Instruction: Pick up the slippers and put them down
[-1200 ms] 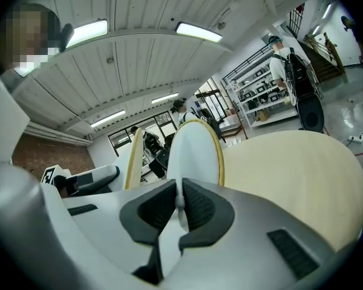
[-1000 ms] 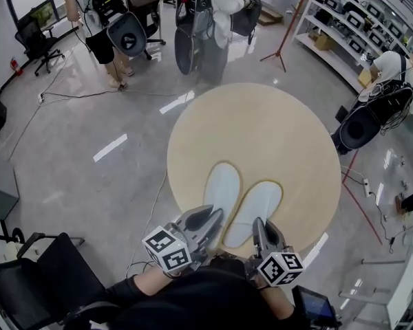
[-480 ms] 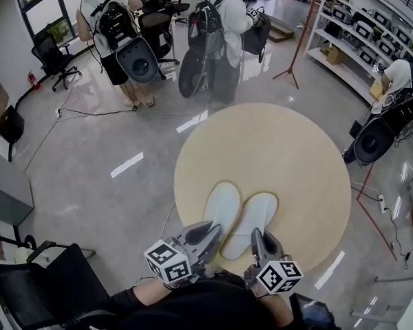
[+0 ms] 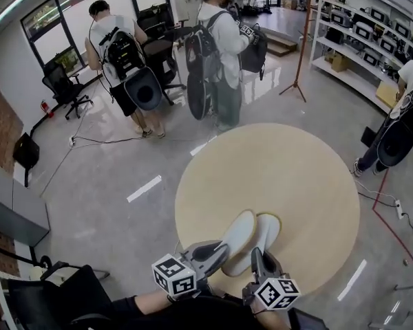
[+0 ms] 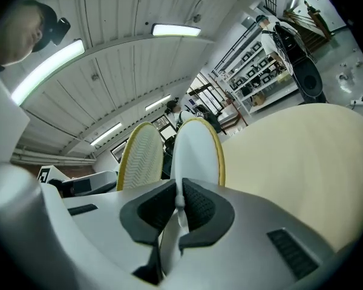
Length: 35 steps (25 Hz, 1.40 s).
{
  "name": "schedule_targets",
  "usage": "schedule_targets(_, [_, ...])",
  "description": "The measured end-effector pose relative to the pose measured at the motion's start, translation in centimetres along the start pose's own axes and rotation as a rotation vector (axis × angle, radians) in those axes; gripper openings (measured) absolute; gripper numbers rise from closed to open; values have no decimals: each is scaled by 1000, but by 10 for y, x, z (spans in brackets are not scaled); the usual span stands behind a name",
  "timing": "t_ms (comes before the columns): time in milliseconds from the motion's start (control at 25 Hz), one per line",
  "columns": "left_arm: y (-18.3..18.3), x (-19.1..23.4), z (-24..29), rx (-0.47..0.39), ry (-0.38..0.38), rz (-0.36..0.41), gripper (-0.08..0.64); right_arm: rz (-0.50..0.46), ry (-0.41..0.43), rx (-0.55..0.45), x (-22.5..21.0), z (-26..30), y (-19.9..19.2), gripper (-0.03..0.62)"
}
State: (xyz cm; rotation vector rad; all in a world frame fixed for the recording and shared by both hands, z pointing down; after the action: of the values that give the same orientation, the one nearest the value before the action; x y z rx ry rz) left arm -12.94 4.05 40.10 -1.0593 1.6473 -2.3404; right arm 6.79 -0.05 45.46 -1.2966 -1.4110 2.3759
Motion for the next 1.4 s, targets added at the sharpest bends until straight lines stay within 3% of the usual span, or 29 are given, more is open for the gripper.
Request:
schedule_targets(160, [7, 16, 16, 40, -41, -47, 32, 2, -46, -11, 1, 7, 5, 32])
schedule_targets(360, [20, 62, 27, 112, -168, -75, 32, 7, -174, -53, 20, 34, 0, 32])
schedule_targets(560, [52, 126, 21, 187, -320, -73, 32, 60, -335, -148, 63, 76, -14, 31])
schedule_targets(680, [71, 165, 11, 214, -368, -78, 32, 101, -380, -166, 92, 106, -28, 31])
schedule_targets(1000, [97, 208, -10, 172, -338, -113, 32, 73, -389, -193, 128, 123, -22, 32])
schedule_targets(1400, [95, 226, -57, 83, -123, -149, 32, 86, -281, -250, 141, 105, -40, 32])
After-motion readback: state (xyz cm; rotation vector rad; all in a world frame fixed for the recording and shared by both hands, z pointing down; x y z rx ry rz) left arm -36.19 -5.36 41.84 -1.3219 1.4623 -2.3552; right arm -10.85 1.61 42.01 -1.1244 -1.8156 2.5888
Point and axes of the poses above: the fingertips, and each gripper's own axes: z forward along the fingers, x to its left, y out of its top, the point moved 8 cm from there along -z, backward along the fingers
